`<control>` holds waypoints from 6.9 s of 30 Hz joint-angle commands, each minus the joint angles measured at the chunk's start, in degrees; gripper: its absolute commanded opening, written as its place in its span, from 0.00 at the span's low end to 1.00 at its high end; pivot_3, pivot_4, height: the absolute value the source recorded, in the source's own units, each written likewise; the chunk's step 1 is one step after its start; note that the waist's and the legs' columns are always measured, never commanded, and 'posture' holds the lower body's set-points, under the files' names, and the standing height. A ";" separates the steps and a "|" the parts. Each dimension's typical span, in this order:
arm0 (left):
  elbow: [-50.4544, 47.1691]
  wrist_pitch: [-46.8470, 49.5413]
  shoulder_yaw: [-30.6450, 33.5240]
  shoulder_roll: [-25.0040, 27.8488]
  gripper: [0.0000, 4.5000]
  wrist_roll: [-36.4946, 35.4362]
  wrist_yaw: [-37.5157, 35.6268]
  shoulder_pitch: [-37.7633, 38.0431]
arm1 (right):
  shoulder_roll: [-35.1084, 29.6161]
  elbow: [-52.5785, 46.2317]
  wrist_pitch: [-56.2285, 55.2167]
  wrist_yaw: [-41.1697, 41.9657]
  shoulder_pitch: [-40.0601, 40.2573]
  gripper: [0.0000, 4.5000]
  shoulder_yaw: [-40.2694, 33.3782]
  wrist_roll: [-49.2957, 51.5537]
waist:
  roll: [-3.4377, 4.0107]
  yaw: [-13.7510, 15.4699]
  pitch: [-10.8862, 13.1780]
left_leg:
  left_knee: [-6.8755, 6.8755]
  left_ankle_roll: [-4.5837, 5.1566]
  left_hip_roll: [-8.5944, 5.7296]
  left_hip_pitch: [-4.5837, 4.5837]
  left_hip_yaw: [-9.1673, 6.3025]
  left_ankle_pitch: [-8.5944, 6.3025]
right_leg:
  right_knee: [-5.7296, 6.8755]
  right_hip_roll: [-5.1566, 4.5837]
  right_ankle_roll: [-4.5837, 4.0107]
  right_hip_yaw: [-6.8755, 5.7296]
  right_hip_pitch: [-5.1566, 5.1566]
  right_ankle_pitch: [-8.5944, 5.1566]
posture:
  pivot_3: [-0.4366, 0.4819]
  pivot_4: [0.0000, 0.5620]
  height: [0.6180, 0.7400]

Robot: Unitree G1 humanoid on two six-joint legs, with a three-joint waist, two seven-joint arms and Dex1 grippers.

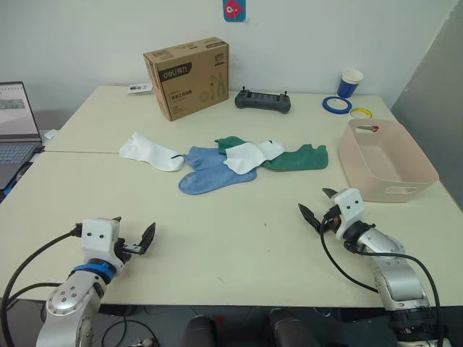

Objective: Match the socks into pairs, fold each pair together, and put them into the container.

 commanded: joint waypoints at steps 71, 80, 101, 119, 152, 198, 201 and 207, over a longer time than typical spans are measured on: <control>86.88 -13.86 -11.29 6.79 0.27 13.30 -7.30 -69.81 | -0.04 -15.40 14.09 6.82 -13.40 1.00 7.21 7.37 | -0.15 0.62 0.02 | -0.04 -0.01 0.06 -0.33 -0.67 0.01 | 0.05 0.26 -0.02 -0.65 -0.03 0.21 | 0.48 0.27 1.00; 74.53 -14.84 -11.51 10.22 0.00 11.87 -16.72 -64.89 | -0.14 -13.98 12.76 7.62 -13.39 1.00 7.35 6.86 | -0.14 0.54 0.03 | -0.05 -0.02 0.08 -0.39 -0.84 0.01 | 0.06 0.26 -0.04 -0.83 -0.03 0.22 | 0.48 0.27 1.00; -6.54 33.56 -22.66 8.41 0.00 -12.08 -21.98 -34.84 | -8.65 -9.66 10.82 14.65 -13.46 1.00 1.65 8.63 | 0.03 0.99 0.09 | 0.29 -0.04 -0.03 -0.60 -1.53 0.04 | 0.11 0.07 -0.08 -1.46 0.21 -0.06 | 0.48 0.27 1.00; 0.08 29.78 -22.36 5.11 0.78 -12.28 -21.64 -34.88 | -13.23 -8.59 13.34 17.22 -8.53 1.00 -2.54 11.65 | 0.11 0.97 0.10 | 0.52 -0.01 0.05 -0.61 -1.66 0.03 | 0.15 0.30 -0.25 -1.40 0.23 0.05 | 0.48 0.27 1.00; 7.78 20.07 -14.68 5.18 0.02 -8.16 -15.70 -23.65 | -7.02 -13.30 39.13 9.91 -8.39 0.02 10.11 15.00 | 0.12 1.71 0.10 | 0.53 -0.02 -0.01 -0.67 -1.58 0.02 | 0.10 0.12 -0.07 -1.45 0.21 -0.06 | 0.48 0.27 1.00; 18.25 23.88 -21.72 7.93 0.66 -7.10 -18.15 -33.78 | -10.44 -4.34 41.38 19.55 -18.58 0.00 9.27 15.24 | 0.16 0.56 0.12 | 0.52 -0.02 0.00 -0.69 -1.64 0.02 | 0.10 0.17 -0.13 -1.48 0.19 0.00 | 0.48 0.27 1.00; 19.30 22.49 -21.96 7.12 0.62 -6.34 -18.86 -34.61 | -10.46 -5.31 41.88 18.97 -17.93 0.00 8.81 15.60 | 0.16 0.57 0.12 | 0.53 -0.02 -0.01 -0.69 -1.64 0.02 | 0.11 0.17 -0.07 -1.48 0.20 -0.04 | 0.48 0.27 1.00; 19.96 21.60 -22.02 6.16 0.24 -5.76 -19.99 -35.67 | -10.50 -6.99 42.75 18.05 -16.44 0.00 8.52 16.44 | 0.15 0.73 0.12 | 0.54 -0.02 -0.02 -0.70 -1.62 0.02 | 0.10 0.15 -0.05 -1.47 0.21 -0.04 | 0.48 0.27 1.00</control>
